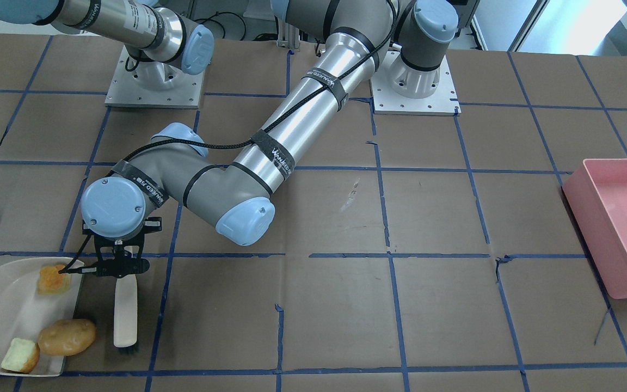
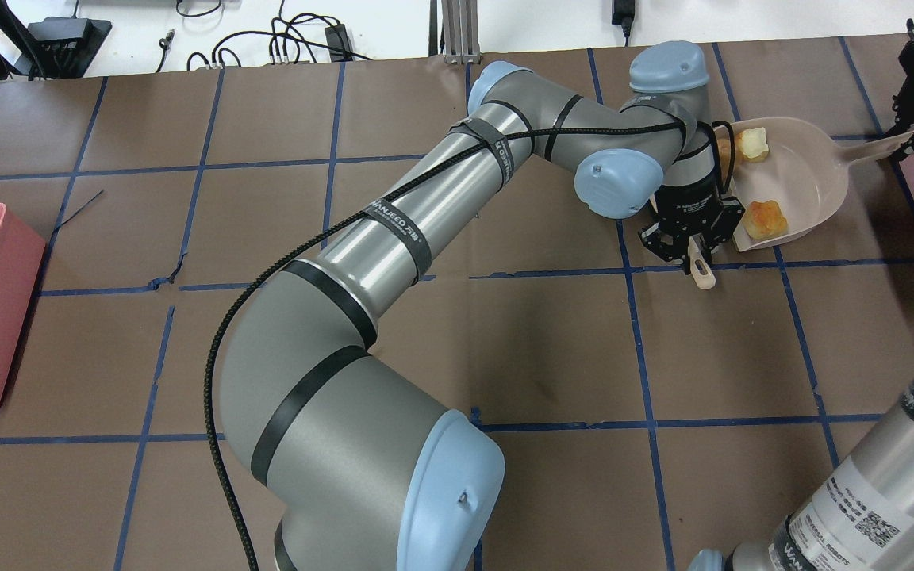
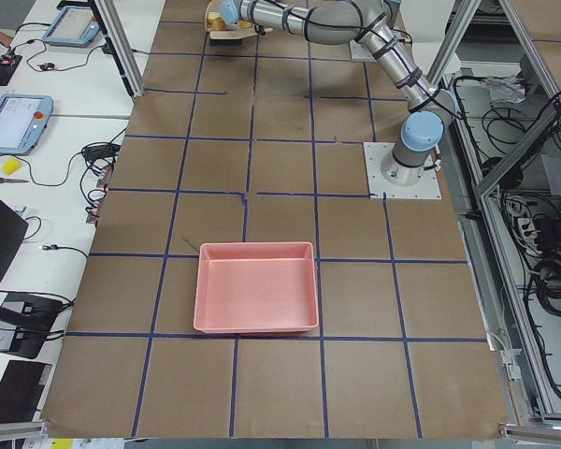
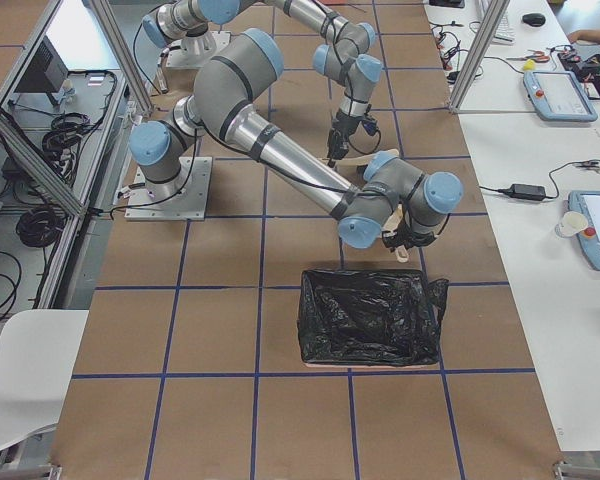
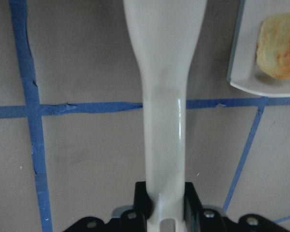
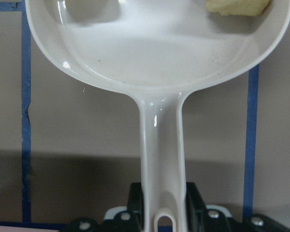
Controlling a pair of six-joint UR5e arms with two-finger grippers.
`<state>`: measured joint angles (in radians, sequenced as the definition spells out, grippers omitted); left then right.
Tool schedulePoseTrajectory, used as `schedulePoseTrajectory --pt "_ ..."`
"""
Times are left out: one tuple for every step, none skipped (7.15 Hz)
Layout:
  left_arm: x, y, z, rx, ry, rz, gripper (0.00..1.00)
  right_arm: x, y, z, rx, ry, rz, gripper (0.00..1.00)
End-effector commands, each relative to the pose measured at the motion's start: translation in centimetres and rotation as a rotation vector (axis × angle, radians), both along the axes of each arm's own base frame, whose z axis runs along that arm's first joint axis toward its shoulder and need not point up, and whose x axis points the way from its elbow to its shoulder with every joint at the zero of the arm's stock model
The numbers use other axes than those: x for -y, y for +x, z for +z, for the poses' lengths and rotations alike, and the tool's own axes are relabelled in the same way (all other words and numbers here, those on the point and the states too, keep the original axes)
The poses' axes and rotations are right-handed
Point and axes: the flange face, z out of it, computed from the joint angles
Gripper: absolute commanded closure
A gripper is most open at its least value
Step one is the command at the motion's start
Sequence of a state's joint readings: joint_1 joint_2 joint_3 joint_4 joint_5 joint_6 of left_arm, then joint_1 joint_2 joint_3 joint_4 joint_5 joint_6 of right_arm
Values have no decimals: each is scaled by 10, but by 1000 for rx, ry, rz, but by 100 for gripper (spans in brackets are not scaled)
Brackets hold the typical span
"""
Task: Sweep and dump trash in nearest bin
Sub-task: 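Sweep the bread and food chunk into the dustpan with the left gripper's brush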
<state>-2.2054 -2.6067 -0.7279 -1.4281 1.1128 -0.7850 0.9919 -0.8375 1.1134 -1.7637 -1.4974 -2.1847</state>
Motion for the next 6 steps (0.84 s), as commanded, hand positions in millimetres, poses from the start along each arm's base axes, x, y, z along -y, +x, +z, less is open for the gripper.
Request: schedulePoseTrajectory --pt "-9 -9 -8 10 6 -7 96 0 1 -1 2 2 0 100" --pt "-16 -14 -11 14 13 -15 96 0 1 -1 2 3 -1 100" --pt "-31 -27 -9 16 13 -30 96 1 3 -1 2 3 0 100" --pt "-44 -38 -7 13 9 -47 96 1 4 -2 5 3 -3 100" --pt "-52 -45 -4 8 2 -58 96 2 5 -1 4 2 -1 100" --pt "-53 -49 3 -2 -10 -64 96 2 5 -1 4 2 -1 100"
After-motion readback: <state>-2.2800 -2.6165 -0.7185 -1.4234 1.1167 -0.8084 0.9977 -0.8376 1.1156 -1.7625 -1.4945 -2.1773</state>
